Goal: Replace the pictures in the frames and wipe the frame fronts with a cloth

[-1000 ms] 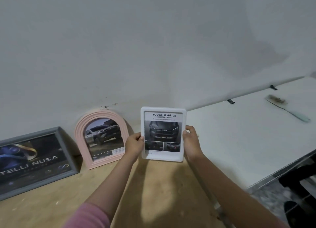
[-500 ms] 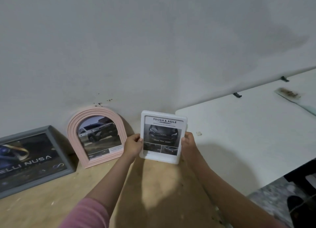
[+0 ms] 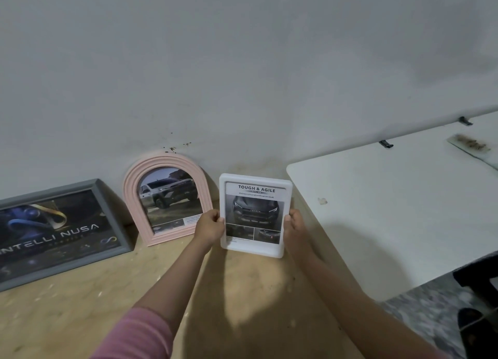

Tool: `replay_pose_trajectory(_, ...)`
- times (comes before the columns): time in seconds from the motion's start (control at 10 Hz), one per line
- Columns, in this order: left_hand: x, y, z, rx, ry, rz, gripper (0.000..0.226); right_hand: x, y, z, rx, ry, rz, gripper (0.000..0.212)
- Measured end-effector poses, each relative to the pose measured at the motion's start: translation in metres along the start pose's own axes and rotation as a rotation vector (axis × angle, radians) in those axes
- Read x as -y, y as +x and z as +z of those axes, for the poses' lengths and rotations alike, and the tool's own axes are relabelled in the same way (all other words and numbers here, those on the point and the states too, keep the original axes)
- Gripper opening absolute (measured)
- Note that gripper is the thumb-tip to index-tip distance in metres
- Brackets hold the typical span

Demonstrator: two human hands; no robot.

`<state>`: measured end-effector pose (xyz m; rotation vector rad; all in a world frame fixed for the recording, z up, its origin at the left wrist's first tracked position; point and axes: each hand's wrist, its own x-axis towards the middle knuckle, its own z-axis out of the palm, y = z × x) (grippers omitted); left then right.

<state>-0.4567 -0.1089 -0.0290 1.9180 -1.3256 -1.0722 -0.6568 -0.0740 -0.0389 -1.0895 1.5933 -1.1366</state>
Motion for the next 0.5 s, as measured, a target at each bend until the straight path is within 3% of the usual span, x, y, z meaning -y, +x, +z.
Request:
replay_pose_trajectory(0.1, 0.001, -0.007, 0.000, -0.029, 0.019, -0.037, 0.029, -0.005, -0.002, 0.002, 0.004, -0.033, -0.009, 0.024)
replay_pose_trajectory(0.3, -0.008, -0.020, 0.007, -0.069, -0.029, -0.133, 0.027, 0.000, -0.007, 0.005, -0.023, 0.032, -0.006, 0.025)
replay_pose_trajectory(0.4, -0.005, -0.026, 0.008, -0.090, -0.033, -0.144, 0.044, 0.002, -0.009, 0.004, -0.057, 0.062, 0.016, 0.022)
replay_pose_trajectory(0.5, -0.006, -0.036, 0.003, -0.085, -0.043, -0.178, 0.049, 0.005, -0.013, 0.004, -0.117, 0.063, 0.088, 0.043)
